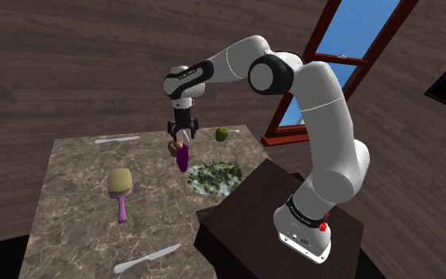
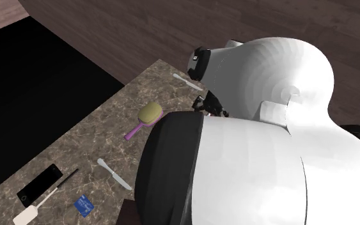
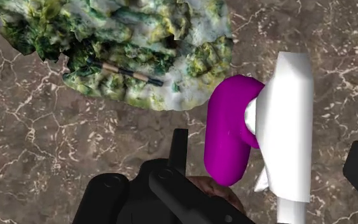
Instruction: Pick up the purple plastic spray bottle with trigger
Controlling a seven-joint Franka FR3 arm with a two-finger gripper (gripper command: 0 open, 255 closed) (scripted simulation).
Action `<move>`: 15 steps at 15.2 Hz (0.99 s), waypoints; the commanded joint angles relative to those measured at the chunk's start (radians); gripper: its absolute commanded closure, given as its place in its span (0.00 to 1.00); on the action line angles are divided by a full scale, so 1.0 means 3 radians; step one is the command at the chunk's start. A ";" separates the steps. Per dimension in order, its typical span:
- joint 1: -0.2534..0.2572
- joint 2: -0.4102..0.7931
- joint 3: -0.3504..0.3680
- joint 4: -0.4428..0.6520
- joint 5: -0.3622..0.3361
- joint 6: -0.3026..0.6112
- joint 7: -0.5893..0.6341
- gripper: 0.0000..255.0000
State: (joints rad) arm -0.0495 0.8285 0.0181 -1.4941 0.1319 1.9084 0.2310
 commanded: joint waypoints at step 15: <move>-0.0020 0.0811 -0.0007 0.0662 0.0013 -0.0025 0.0026 1.00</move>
State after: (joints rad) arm -0.0555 1.0710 0.0159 -1.2962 0.1358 1.9005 0.2388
